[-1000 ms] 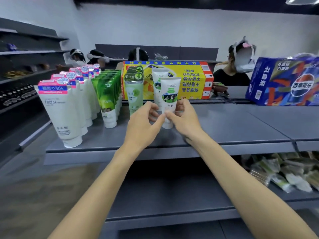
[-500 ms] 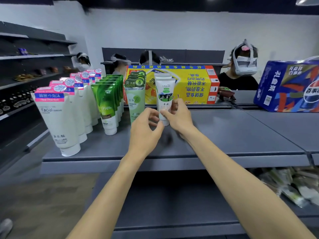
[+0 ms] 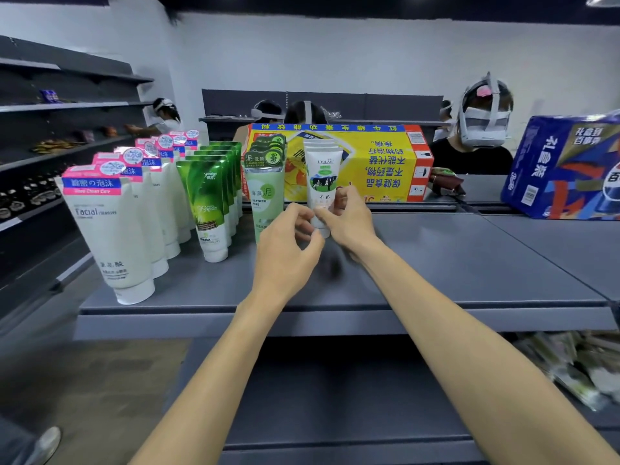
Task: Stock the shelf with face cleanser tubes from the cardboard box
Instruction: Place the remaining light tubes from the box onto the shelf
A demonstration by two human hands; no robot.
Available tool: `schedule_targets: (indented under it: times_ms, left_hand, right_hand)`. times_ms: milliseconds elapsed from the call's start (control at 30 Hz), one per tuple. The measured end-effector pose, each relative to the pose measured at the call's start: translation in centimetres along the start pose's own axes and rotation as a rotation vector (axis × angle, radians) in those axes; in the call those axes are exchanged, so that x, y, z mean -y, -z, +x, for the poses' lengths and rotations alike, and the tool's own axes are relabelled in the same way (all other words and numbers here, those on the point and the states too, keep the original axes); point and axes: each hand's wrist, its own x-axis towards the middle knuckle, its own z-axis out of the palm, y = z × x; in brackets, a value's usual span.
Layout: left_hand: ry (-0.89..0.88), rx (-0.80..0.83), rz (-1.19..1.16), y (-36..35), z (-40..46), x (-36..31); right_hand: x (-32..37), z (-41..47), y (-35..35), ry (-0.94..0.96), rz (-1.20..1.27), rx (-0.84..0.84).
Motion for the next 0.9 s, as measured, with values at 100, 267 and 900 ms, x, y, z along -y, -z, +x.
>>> schedule_targets:
  times_ms: [100,267,900]
  left_hand:
    - [-0.017,0.017,0.013,0.04,-0.13,0.16]
    - [-0.018,0.029,0.032,0.03,-0.22,0.24]
    - [0.022,0.024,0.049,0.34,-0.65,-0.14]
  right_hand:
    - [-0.06,0.14,-0.14,0.007,-0.004,-0.012]
    - [-0.08,0.34,-0.32,0.006,-0.001,-0.013]
    - [0.31,0.04,-0.24,-0.038,-0.010,0.000]
